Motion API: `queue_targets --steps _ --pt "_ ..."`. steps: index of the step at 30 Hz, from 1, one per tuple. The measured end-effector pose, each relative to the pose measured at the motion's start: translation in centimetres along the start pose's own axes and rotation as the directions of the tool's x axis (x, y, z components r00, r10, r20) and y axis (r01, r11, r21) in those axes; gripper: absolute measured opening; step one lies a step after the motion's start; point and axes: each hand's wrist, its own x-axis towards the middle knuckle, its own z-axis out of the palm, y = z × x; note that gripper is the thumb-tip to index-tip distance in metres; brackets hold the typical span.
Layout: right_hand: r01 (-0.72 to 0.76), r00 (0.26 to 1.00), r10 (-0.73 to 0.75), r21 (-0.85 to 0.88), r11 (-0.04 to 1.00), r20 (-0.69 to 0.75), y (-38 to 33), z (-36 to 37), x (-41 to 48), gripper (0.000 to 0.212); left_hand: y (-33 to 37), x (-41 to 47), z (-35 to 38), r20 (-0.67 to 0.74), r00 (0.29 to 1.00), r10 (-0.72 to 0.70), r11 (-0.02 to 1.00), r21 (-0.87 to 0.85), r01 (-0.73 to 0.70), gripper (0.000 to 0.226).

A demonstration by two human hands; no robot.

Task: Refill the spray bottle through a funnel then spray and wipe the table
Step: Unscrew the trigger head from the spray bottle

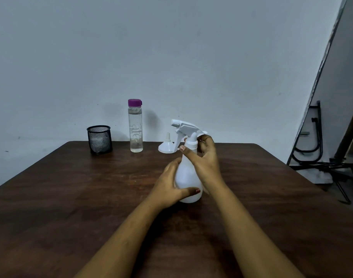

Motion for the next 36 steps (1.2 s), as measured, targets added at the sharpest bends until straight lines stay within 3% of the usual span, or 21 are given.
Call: queue_targets --steps 3,9,13,16,20,24,28,31,34,36 --pt "0.013 0.996 -0.018 -0.063 0.998 -0.085 0.2 0.0 0.3 0.033 0.0 0.0 0.0 -0.007 1.000 0.000 1.000 -0.015 0.000 0.089" --pt "-0.046 0.997 0.043 0.042 0.998 0.059 0.1 -1.1 0.6 0.022 0.1 -0.1 0.0 -0.019 1.000 -0.005 0.999 -0.034 0.005 0.082" --pt "-0.104 0.990 0.085 0.169 0.980 0.115 -0.2 -1.2 0.7 0.025 0.1 0.0 0.0 -0.016 1.000 0.009 1.000 -0.015 -0.009 0.081" --pt "-0.041 0.990 0.032 0.057 0.998 0.140 -0.3 -0.5 0.4 0.020 0.0 0.0 0.0 -0.016 1.000 -0.001 1.000 -0.021 0.000 0.086" --pt "0.050 0.999 -0.051 -0.120 0.992 -0.005 -0.1 -0.1 0.5 0.026 -0.2 0.1 0.1 -0.015 1.000 0.004 1.000 -0.001 -0.004 0.095" --pt "0.063 0.997 -0.069 -0.139 0.988 -0.039 -0.1 -0.1 0.7 0.026 -0.1 0.0 0.1 -0.018 1.000 0.007 1.000 -0.029 -0.008 0.086" --pt "-0.004 1.000 0.004 0.004 1.000 0.019 0.1 -0.5 0.8 0.023 -0.2 0.1 0.1 -0.026 1.000 0.008 0.999 -0.042 -0.009 0.079" --pt "0.051 0.998 -0.047 -0.083 0.995 0.040 0.1 -0.5 0.6 0.023 -0.4 0.1 0.2 -0.022 1.000 -0.001 0.999 -0.037 0.000 0.083" --pt "0.061 0.996 -0.073 -0.217 0.974 -0.051 0.3 0.1 0.9 0.032 -0.5 0.3 0.1 -0.017 1.000 -0.001 1.000 -0.024 0.000 0.093" --pt "0.041 0.996 -0.056 -0.207 0.977 -0.065 0.0 0.4 1.1 0.037 -0.5 0.3 0.1 -0.013 1.000 -0.011 1.000 -0.012 0.011 0.096"
